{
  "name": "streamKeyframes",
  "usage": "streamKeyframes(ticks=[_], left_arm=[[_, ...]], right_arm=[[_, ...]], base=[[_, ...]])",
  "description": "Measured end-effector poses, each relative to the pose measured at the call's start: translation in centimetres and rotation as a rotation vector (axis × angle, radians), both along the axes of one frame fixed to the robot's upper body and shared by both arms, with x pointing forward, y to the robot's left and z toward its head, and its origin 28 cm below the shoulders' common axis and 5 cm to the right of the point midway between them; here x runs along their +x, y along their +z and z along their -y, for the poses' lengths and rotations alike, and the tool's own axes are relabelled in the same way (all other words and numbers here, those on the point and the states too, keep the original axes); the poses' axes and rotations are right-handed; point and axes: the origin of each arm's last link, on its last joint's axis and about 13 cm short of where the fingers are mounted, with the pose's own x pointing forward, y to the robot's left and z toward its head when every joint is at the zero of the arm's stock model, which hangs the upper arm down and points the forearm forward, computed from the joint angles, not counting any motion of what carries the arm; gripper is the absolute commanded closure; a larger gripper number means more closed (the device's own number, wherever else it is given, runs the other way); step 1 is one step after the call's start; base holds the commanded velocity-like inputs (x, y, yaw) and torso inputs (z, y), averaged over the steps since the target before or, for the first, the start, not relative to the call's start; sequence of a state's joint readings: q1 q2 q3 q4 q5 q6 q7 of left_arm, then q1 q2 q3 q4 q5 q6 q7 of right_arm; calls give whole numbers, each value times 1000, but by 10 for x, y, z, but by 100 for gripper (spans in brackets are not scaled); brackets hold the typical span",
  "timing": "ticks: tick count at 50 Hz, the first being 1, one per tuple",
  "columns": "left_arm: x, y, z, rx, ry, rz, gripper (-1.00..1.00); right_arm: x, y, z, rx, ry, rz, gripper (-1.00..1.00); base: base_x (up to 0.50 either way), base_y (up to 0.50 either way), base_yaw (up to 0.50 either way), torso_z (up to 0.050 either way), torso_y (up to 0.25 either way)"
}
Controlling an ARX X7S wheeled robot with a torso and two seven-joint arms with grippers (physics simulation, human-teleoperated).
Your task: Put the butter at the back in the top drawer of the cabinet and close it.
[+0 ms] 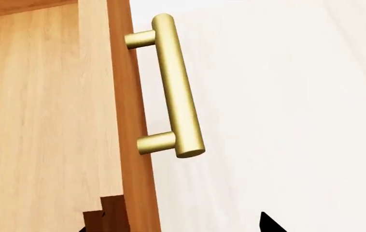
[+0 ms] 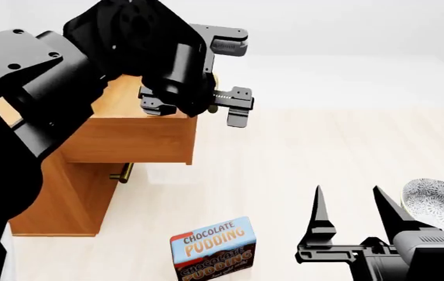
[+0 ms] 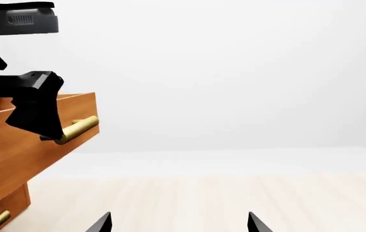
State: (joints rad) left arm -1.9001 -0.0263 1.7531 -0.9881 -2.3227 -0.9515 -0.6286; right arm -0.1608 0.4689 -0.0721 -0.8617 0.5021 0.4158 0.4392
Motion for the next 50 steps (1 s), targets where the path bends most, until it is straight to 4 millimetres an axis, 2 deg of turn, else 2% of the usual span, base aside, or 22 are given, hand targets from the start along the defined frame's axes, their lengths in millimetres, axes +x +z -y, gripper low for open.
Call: streamKeyframes(ticks=[27,37,45,50], left_arm=[[-5,12,-5,-61,-4,-34,-100],[-9,12,-2,-25,-17,-20,-100],[-15,15,2,15,-24,83,-100],[-24,36,9,-34,-44,243,-100]], right_arm=[[0,-1,0,-1,-2,-1,-100],[-2,0,0,-3,-3,1,-100],[-3,1,0,-4,-2,4,-100],[-4,2,-1,-5,-1,6,-100]], base=[[-5,-2,-3,1,6],[-1,-4,-7,1,5],[0,-4,-9,3,5],[0,-1,-2,0,0]])
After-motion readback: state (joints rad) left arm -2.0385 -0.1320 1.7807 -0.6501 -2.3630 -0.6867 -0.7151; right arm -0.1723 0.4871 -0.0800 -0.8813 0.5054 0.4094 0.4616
